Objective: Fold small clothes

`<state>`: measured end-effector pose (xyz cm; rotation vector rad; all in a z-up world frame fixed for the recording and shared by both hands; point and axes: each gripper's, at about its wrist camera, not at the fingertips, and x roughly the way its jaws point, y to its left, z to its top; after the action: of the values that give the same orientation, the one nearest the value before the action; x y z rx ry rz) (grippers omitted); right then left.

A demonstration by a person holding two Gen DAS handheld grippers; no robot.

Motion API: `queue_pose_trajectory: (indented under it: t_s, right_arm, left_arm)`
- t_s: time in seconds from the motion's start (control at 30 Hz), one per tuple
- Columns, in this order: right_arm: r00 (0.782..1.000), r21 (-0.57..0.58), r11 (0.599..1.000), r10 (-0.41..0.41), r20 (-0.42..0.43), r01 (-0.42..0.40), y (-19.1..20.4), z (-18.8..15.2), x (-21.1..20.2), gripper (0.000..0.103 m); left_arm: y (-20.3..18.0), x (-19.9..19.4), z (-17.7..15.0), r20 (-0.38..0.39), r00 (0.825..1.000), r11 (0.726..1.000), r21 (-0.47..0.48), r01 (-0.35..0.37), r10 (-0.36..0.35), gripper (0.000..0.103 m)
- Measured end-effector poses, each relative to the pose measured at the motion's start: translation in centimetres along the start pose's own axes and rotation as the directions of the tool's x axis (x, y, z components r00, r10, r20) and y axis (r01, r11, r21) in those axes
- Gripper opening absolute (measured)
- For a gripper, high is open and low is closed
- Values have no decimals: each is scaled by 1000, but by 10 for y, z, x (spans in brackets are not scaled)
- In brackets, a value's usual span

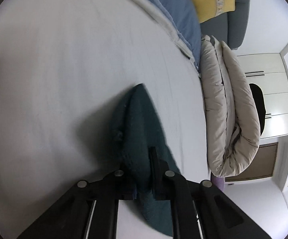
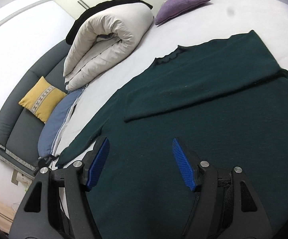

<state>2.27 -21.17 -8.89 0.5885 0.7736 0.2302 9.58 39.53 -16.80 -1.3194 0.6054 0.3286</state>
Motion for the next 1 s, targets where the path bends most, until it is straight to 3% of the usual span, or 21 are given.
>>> queue_pose_trajectory:
  t_s: [0.1, 0.17, 0.2, 0.23, 0.27, 0.3, 0.37, 0.43, 0.47, 0.53, 0.57, 0.63, 0.7, 0.8, 0.9, 1.0]
  right_arm:
    - [1000, 13, 1000, 3, 9, -3, -12, 5, -6, 64]
    - [1000, 28, 1000, 0, 23, -1, -22, 6, -12, 64]
    - [1000, 37, 999, -2, 30, 1, -28, 7, -14, 64]
    - [999, 48, 999, -5, 39, 4, -34, 7, -17, 64]
    - [999, 63, 998, -9, 48, 6, -41, 7, -21, 64]
    - [998, 76, 997, -12, 55, 8, -48, 7, -25, 64]
    - [997, 101, 995, -25, 73, 18, -63, 7, -35, 64]
    - [995, 125, 992, -40, 92, 28, -79, 7, -44, 64]
    - [994, 140, 990, -48, 101, 33, -87, 7, -50, 64]
    - [991, 171, 984, -67, 111, 48, -105, 8, -58, 64]
    - [991, 184, 982, -74, 114, 53, -113, 6, -62, 65]
    - [991, 204, 977, -91, 102, 69, -128, 7, -66, 65]
    - [991, 211, 974, -106, 77, 88, -138, 7, -64, 65]
    - [994, 217, 972, -106, 39, 95, -148, 13, -55, 66]
    - [997, 195, 978, -78, 14, 74, -138, 26, -33, 70]
    - [999, 155, 987, -32, -32, 37, -112, 43, 2, 70]
  left_arm:
    - [-56, -12, -24, 26, 999, 982, 189, 21, -27, 8]
    - [-103, -12, -56, 5, 999, 938, 344, 45, -49, 8]
    - [-127, -9, -77, -13, 998, 901, 431, 54, -54, 8]
    - [-160, -5, -111, -31, 998, 831, 553, 59, -50, 8]
    - [-177, -2, -132, -40, 998, 783, 619, 62, -48, 8]
    - [-197, 3, -165, -53, 998, 706, 705, 66, -40, 8]
    - [-227, 16, -242, -82, 997, 523, 849, 74, -8, 8]
    - [-239, 30, -328, -85, 996, 303, 950, 75, 20, 9]
    - [-238, 36, -362, -98, 995, 225, 970, 88, 35, 10]
    - [-228, 52, -427, -132, 989, 95, 988, 125, 74, 14]
    - [-222, 60, -449, -141, 985, 53, 989, 136, 96, 16]
    - [-204, 82, -484, -148, 969, -11, 988, 153, 196, 36]
    - [-193, 89, -493, -149, 961, -30, 987, 160, 234, 63]
    - [-184, 75, -480, -161, 964, -14, 986, 167, 213, 83]
    - [-175, 49, -448, -198, 965, 54, 980, 192, 172, 88]
    - [-171, 34, -409, -220, 964, 155, 968, 197, 148, 88]
